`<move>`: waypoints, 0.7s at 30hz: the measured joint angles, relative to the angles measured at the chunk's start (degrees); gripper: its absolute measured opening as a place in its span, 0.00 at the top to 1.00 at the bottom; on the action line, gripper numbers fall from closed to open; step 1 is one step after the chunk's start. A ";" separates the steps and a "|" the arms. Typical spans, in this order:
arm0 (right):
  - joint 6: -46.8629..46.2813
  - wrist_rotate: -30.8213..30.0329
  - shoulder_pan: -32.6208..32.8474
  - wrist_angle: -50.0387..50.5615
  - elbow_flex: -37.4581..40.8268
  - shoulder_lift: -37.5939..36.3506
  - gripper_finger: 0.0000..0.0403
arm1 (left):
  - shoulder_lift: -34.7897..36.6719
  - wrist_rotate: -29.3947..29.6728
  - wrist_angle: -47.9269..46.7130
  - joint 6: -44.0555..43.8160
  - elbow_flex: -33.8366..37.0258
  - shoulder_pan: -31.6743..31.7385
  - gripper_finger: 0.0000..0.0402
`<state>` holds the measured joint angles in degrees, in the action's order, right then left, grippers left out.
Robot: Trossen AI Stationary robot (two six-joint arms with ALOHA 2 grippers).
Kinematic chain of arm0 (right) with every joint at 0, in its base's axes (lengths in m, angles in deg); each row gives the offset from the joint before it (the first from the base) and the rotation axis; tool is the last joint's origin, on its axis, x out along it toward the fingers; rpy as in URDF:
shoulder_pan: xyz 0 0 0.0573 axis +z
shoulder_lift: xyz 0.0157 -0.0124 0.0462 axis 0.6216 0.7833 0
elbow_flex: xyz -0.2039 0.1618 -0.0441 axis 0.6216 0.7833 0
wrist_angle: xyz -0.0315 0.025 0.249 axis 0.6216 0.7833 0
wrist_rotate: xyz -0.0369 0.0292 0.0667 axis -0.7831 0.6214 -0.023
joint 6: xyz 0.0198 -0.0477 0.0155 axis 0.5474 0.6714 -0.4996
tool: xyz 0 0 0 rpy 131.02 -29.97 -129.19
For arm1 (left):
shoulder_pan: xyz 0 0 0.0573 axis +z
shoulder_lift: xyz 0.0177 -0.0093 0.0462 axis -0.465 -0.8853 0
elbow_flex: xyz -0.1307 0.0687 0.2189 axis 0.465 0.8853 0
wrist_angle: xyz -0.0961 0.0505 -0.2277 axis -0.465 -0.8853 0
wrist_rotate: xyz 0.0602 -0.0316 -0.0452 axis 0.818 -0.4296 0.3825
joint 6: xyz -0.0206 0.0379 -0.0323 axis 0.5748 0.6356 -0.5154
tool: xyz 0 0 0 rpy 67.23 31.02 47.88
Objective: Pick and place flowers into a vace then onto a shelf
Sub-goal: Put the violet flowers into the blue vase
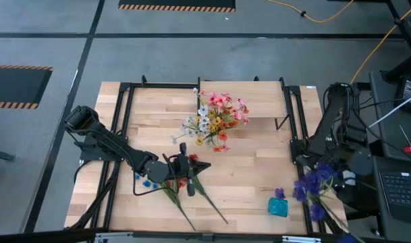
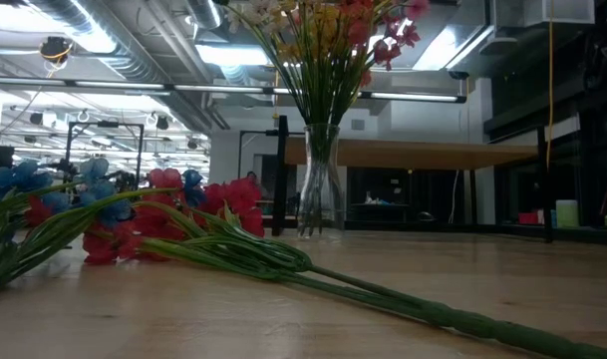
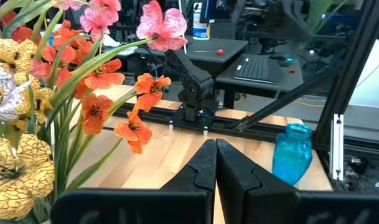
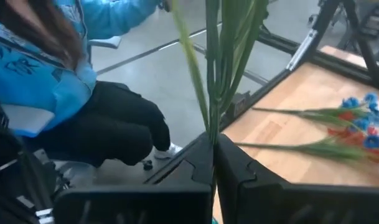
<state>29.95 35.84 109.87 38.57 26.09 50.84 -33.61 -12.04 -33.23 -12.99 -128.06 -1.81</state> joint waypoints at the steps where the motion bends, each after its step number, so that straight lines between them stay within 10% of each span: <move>1: 0.94 -0.13 0.51 -0.92 0.24 0.48 1.00 | 0.00 0.01 -0.01 0.29 0.00 -0.01 0.99; 21: 7.34 -0.37 2.29 -13.93 0.33 12.89 1.00 | 0.00 -0.09 -0.07 0.41 0.00 -0.02 0.99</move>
<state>37.29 35.46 112.17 24.64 26.43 63.73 -33.61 -12.13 -33.29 -12.58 -128.06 -1.83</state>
